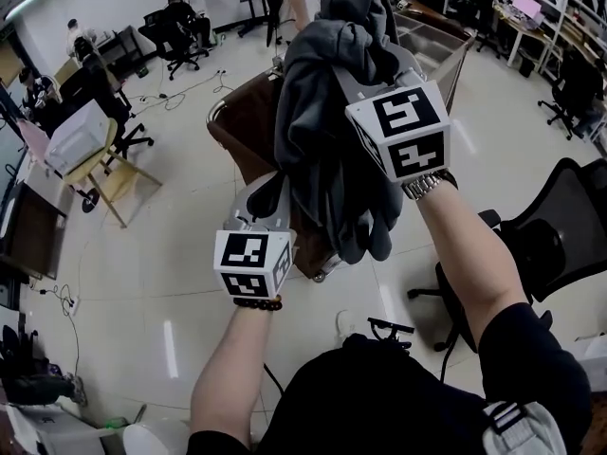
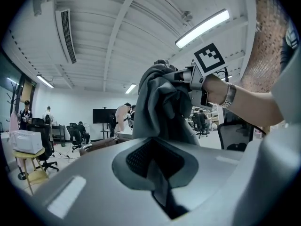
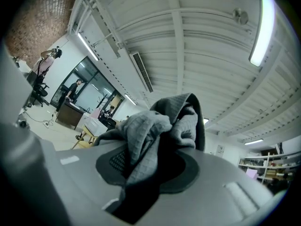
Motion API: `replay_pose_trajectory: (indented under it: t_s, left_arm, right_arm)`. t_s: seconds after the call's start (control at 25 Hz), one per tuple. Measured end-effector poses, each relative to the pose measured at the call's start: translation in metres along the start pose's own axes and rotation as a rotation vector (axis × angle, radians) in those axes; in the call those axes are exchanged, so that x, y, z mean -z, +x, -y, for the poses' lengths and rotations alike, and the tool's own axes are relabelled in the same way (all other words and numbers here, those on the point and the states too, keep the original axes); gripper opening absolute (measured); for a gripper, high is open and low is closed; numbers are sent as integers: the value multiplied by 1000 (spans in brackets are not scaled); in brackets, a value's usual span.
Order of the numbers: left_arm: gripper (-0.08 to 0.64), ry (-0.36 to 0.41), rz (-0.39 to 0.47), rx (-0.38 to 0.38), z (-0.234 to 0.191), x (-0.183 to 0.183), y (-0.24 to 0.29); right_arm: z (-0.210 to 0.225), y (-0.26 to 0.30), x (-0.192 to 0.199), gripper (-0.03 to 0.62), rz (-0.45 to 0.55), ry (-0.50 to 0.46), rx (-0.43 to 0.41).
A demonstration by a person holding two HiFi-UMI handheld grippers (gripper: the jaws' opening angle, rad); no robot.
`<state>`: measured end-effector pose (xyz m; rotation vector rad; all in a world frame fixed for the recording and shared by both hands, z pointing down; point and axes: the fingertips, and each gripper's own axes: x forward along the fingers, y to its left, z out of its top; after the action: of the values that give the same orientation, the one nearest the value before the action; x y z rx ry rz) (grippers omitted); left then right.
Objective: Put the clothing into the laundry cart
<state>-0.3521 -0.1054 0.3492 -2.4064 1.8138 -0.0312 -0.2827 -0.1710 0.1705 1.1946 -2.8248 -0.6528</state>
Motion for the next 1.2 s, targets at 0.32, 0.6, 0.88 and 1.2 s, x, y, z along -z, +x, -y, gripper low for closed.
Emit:
replay_pose_trajectory:
  t_s: [0.32, 0.6, 0.88, 1.2]
  left_arm:
    - [3, -2, -14, -42, -30, 17, 40]
    - [3, -22, -45, -55, -63, 29, 77]
    - [3, -31, -70, -59, -87, 44, 110]
    - [3, -40, -82, -79, -109, 64, 130]
  right_arm:
    - [11, 70, 46, 126, -36, 9, -50]
    - [13, 135, 110, 126, -125, 51, -104]
    - [6, 190, 177, 128, -236, 73, -169]
    - [-21, 220, 258, 272, -408, 42, -270]
